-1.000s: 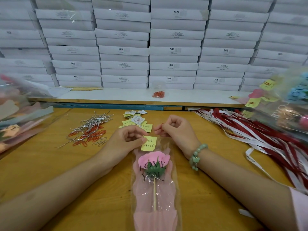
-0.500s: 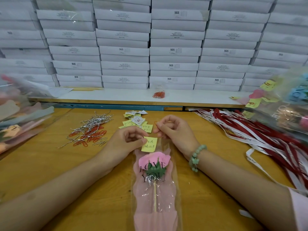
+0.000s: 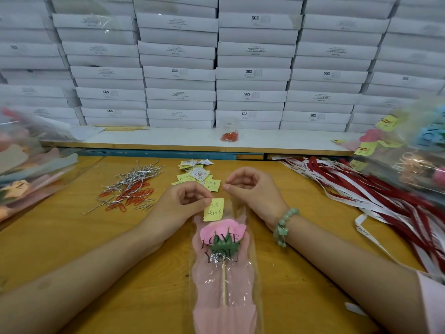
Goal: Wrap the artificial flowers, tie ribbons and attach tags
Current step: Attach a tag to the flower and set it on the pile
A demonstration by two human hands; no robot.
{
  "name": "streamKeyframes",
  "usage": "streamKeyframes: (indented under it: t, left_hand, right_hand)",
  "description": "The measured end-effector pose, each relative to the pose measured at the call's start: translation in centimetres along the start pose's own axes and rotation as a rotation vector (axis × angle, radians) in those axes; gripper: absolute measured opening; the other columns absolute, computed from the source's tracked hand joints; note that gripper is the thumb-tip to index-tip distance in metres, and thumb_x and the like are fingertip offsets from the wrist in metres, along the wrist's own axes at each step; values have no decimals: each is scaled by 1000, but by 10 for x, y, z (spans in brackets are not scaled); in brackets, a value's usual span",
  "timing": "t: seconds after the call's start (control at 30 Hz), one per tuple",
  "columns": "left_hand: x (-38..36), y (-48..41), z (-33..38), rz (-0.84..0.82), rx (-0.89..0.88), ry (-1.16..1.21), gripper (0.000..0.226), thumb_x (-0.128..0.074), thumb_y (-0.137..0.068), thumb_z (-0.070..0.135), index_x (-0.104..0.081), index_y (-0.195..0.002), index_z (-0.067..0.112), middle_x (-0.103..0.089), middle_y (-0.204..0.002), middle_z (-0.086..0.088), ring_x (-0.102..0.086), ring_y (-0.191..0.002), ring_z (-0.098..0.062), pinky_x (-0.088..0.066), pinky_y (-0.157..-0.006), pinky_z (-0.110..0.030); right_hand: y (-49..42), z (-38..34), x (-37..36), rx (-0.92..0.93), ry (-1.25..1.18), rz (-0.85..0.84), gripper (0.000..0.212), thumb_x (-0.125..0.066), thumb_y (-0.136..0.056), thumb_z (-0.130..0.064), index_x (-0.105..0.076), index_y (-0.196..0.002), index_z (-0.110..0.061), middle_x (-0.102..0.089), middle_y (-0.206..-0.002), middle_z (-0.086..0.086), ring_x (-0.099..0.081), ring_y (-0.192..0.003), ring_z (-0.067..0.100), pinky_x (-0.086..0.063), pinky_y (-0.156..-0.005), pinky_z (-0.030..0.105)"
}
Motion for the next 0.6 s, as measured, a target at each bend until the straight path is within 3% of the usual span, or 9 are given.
streamKeyframes:
  t: [0.23,0.4,0.6]
  left_hand:
    - [2,0,-4,28,42,25,16,-70,-86,11,-71,-101,14,-73,-75,-2,-63,-60,-12,-50,-58,-14]
    - [4,1,0,55,-6,-82,10,-72,-85,14,-76,-90,21,-73,-73,0,-64,-60,-12,-49,-59,-12]
    - [4,1,2,46,-13,-46,11,-72,-84,12,-77,-85,22,-74,-81,-6,-68,-75,-27,-52,-64,-16]
  right_hand:
    - [0,1,-1,-4,-3,-19,13,-73,-81,-4,-66,-91,-7,-75,-91,10,-71,-86,17,-56,-76,20]
    - [0,-3,-3,35,-3,-44,12,-69,-85,-3,-65,-96,-1,-75,-91,10,-70,-79,11,-53,-73,17]
    - [0,-9,-6,105,118,-40,14,-74,-81,-8,-65,-92,-12,-74,-90,4,-71,-84,15,-55,-79,23]
Point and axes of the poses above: each hand's wrist, its own y-axis away from the middle knuckle, its own x-axis out of the back of the hand, z = x × y, the point moved 10 cm from there along -y, towards the middle knuckle
